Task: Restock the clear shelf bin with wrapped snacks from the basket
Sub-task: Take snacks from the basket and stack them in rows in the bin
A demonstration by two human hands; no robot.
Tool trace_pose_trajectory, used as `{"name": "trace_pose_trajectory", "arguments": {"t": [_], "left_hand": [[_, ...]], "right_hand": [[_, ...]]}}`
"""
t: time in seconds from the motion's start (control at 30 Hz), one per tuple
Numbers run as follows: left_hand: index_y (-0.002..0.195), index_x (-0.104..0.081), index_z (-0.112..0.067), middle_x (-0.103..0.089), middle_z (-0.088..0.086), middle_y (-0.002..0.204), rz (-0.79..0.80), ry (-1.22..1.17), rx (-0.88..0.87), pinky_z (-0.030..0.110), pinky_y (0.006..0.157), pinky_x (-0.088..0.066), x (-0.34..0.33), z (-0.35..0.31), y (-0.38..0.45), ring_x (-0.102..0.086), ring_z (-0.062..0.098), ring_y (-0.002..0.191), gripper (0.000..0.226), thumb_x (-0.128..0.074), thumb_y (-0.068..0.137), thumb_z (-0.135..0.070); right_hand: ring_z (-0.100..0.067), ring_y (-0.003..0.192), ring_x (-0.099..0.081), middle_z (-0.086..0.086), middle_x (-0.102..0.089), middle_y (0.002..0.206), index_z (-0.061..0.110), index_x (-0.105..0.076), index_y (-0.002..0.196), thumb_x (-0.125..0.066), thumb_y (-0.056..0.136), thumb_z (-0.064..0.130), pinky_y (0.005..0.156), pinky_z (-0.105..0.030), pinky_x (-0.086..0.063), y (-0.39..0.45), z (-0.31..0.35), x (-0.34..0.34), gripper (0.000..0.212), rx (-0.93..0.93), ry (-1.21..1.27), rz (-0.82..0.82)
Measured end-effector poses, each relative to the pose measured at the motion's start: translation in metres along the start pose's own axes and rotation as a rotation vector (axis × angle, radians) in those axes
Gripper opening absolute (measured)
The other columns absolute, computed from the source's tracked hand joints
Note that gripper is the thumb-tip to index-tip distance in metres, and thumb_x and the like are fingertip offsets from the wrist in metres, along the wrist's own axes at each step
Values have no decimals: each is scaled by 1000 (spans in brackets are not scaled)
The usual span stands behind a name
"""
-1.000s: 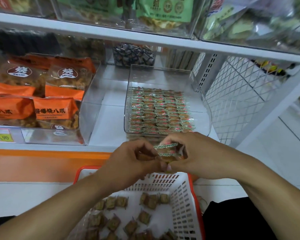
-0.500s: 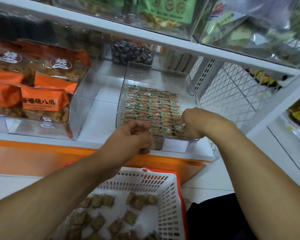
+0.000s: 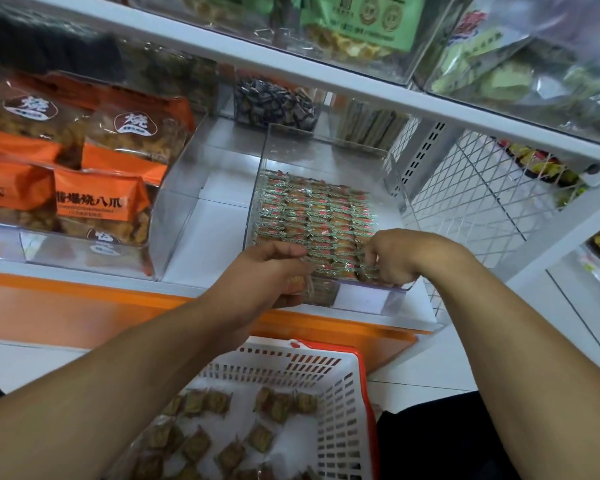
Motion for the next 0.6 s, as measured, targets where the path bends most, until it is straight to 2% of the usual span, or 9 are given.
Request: {"name": "trace_pose_trajectory", "arguments": {"t": [0.1, 0.17, 0.23, 0.3, 0.4, 0.47, 0.53, 0.6], "left_hand": [[108, -72, -20, -72, 2, 98, 1, -10, -4, 38, 81, -63, -1, 0, 0, -69, 20, 85, 21, -77, 87, -17], [105, -73, -20, -71, 1, 93, -13, -9, -3, 38, 81, -63, -2, 1, 0, -68, 18, 80, 18, -77, 87, -17], [104, -73, -19, -71, 3, 97, -26, 2, -8, 36, 79, -62, -4, 1, 0, -68, 21, 85, 17, -77, 88, -16], [104, -72, -18, -71, 6, 103, -42, 9, -16, 36, 79, -63, -4, 2, 0, -69, 24, 92, 17, -76, 88, -15], [103, -72, -16, -71, 3, 91, -24, -41, -18, 37, 78, -62, -3, 4, 0, -69, 16, 76, 16, -76, 88, -13], [100, -74, -16, -73, 5, 93, -40, -95, 0, 38, 76, -62, -2, 3, 2, -72, 17, 78, 12, -75, 89, -13], [103, -75, -13, -75, 13, 105, -88, -189, 47, 40, 73, -63, 0, 3, 5, -75, 30, 93, 12, -68, 93, -12], [108, -74, -8, -77, 17, 106, -101, -270, 81, 41, 73, -63, 1, 3, 7, -76, 35, 93, 17, -64, 95, -13]], "right_hand": [[-28, 76, -55, -18, -68, 103, 3, -71, 99, -52, 82, -8, 57, -29, -42, 2, 6, -3, 27, -13, -24, -18], [-24, 76, -46, -13, -55, 83, 5, -55, 77, -52, 86, -5, 62, -30, -40, 1, 10, -2, 14, -69, -70, -97], [-21, 74, -43, -8, -42, 73, 7, -41, 69, -53, 88, -6, 66, -32, -40, 0, 14, 2, 26, -103, -82, -138], [-16, 61, -43, -5, -43, 70, 8, -42, 66, -55, 87, -8, 55, -27, -38, 0, 15, 4, 29, -112, -68, -120], [-14, 55, -40, -4, -43, 68, 7, -43, 68, -54, 89, -8, 45, -24, -29, 0, 15, 4, 28, -115, -81, -68], [-14, 55, -41, -3, -43, 67, 7, -44, 69, -57, 89, -7, 44, -24, -31, 2, 15, 3, 28, -104, -89, -50], [-14, 54, -41, -3, -44, 67, 8, -47, 70, -58, 89, -5, 50, -25, -38, 3, 17, 2, 25, -89, -97, -36], [-13, 55, -40, -2, -44, 67, 8, -49, 73, -55, 90, -4, 56, -27, -40, 4, 18, 0, 22, -74, -76, -44]]}}
Point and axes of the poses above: each hand's wrist, its own y-axis towards the middle knuckle, its own x-axis out of the back of the hand, z = x × y, the point moved 3 cm from there along y, towards the middle knuckle
